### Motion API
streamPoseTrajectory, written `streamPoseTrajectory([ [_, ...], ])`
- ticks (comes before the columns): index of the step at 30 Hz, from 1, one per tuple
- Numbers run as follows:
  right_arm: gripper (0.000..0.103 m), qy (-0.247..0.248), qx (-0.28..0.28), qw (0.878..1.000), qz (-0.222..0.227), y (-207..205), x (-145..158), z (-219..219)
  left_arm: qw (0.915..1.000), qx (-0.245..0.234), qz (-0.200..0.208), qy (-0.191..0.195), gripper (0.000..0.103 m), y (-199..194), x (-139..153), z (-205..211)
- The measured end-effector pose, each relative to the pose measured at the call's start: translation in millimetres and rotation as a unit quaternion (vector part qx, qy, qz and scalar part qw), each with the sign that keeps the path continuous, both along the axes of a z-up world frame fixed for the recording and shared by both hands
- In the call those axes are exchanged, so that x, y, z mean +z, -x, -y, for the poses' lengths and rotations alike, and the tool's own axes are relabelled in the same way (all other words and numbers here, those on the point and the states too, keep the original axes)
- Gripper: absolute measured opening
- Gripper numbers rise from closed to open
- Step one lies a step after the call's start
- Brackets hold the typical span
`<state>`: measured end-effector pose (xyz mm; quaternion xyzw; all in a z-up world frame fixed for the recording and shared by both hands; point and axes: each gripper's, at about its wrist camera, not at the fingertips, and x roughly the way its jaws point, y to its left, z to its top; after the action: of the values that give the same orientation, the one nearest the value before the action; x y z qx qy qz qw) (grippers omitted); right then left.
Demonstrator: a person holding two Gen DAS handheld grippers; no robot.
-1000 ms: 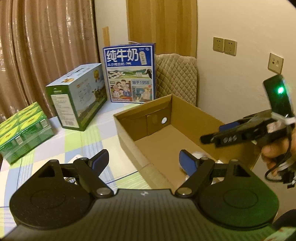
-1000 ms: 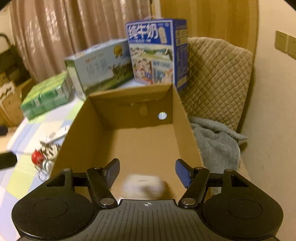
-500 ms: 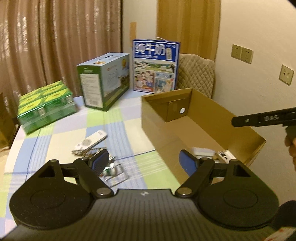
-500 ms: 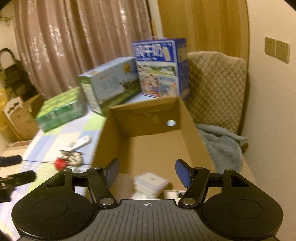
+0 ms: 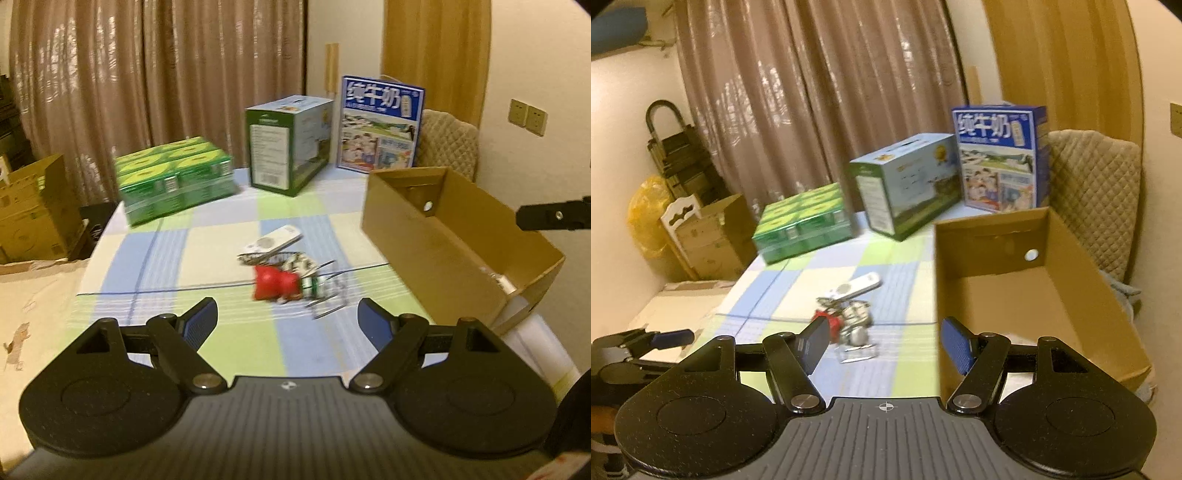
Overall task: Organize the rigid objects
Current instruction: 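Move both grippers back toward the red figure and wire rack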
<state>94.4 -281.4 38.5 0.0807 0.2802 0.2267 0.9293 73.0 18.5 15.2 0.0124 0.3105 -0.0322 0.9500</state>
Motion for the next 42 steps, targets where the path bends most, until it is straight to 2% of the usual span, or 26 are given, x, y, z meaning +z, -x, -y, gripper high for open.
streamPoseTrajectory([
  [9,0.064,0.033,0.026,0.999,-0.004,8.0,-23.5,-57.0,0.9997,0.026,0.004,0.002,0.080,2.1,-2.8,-40.8],
  [14,0.065,0.063,0.039,0.997,0.010,5.8,-41.8,-84.1,0.9997,0.022,-0.001,-0.004,0.080,-5.1,-9.9,-50.6],
  [17,0.066,0.067,0.040,0.997,0.002,-1.9,-58.6,-95.7,0.9998,0.018,-0.006,-0.005,0.080,-13.6,-18.1,-55.9],
  [25,0.071,0.083,0.043,0.996,-0.005,-27.3,-98.9,-118.3,0.9997,0.005,-0.025,-0.004,0.080,-50.8,-51.7,-61.0],
  [30,0.072,0.095,0.047,0.994,0.022,-46.9,-126.5,-129.1,0.9996,-0.006,-0.027,-0.007,0.080,-77.2,-77.6,-61.4],
  [36,0.074,0.093,0.049,0.994,0.026,-74.4,-160.0,-140.4,0.9995,-0.007,-0.031,-0.001,0.080,-103.3,-99.1,-62.9],
  [39,0.074,0.091,0.043,0.995,0.021,-87.7,-173.8,-145.6,0.9995,-0.022,-0.012,-0.020,0.080,-117.5,-100.4,-56.0],
  [42,0.074,0.092,0.043,0.995,0.021,-97.8,-182.5,-149.0,0.9988,-0.032,-0.016,-0.034,0.080,-136.7,-105.5,-51.2],
])
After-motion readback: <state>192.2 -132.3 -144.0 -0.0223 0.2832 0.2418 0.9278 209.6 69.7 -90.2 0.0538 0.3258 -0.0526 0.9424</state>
